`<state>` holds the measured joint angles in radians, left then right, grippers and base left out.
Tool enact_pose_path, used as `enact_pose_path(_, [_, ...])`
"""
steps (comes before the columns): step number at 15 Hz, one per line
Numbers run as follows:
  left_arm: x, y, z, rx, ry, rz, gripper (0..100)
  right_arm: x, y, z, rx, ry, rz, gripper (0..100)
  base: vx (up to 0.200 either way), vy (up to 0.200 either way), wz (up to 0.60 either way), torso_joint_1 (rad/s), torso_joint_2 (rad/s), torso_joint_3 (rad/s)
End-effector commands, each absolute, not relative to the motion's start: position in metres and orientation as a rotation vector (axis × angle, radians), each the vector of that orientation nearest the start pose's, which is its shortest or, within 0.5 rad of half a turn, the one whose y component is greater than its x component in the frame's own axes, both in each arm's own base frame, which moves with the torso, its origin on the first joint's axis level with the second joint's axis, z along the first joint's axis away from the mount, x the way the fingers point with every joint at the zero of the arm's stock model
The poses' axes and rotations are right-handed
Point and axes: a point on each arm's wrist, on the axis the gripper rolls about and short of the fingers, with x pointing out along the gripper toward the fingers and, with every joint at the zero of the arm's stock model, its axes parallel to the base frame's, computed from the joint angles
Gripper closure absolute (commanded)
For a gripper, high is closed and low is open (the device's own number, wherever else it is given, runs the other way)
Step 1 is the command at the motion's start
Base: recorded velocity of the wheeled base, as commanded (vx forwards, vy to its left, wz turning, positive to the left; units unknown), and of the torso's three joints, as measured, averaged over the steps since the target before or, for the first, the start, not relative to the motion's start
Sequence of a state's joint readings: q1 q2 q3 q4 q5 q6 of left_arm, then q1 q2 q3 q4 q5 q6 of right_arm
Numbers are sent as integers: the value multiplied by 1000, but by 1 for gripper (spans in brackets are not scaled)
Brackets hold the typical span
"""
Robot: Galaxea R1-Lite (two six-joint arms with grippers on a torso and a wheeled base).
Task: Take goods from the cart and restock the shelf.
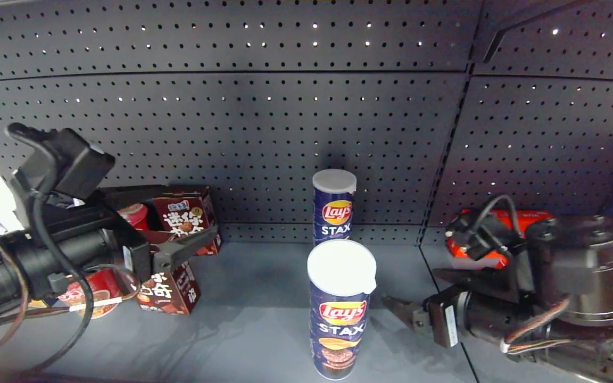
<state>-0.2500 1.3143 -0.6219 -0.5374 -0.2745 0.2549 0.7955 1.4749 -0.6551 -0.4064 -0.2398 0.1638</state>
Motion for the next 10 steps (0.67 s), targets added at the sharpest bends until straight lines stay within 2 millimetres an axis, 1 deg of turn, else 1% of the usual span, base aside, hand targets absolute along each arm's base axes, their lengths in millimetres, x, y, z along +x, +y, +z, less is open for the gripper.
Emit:
enact_pose_path(1, [162, -37, 228, 232, 18, -463, 0, 144, 117, 212, 43, 259, 446, 0, 0, 0, 0, 0, 0, 0])
enact_pose_path(3, [138, -17, 220, 209, 10, -363, 0, 128, 78, 205, 65, 226, 321, 0, 0, 0, 0, 0, 0, 0])
enact_pose_path(4, [122, -9, 214, 189, 3, -301, 0, 117, 56, 201, 80, 203, 225, 0, 0, 0, 0, 0, 0, 0])
enact_pose_path(5, [101, -3, 202, 168, -1, -245, 0, 103, 33, 196, 93, 194, 103, 0, 0, 0, 0, 0, 0, 0])
enact_pose_path(6, [81, -1, 190, 155, -9, -218, 0, 87, 19, 191, 103, 189, 21, 0, 0, 0, 0, 0, 0, 0])
enact_pose_path(7, [69, -2, 181, 149, -19, -210, 0, 75, 13, 188, 108, 187, -22, 0, 0, 0, 0, 0, 0, 0])
enact_pose_path(8, [52, -3, 166, 145, -21, -206, 0, 51, 4, 181, 104, 204, -75, 0, 0, 0, 0, 0, 0, 0])
enact_pose_path(9, [46, -3, 163, 145, -24, -205, 0, 44, 2, 178, 98, 216, -98, 0, 0, 0, 0, 0, 0, 0])
enact_pose_path(10, [33, -4, 156, 143, -10, -206, 0, 27, -3, 171, 86, 223, -186, 0, 0, 0, 0, 0, 0, 0])
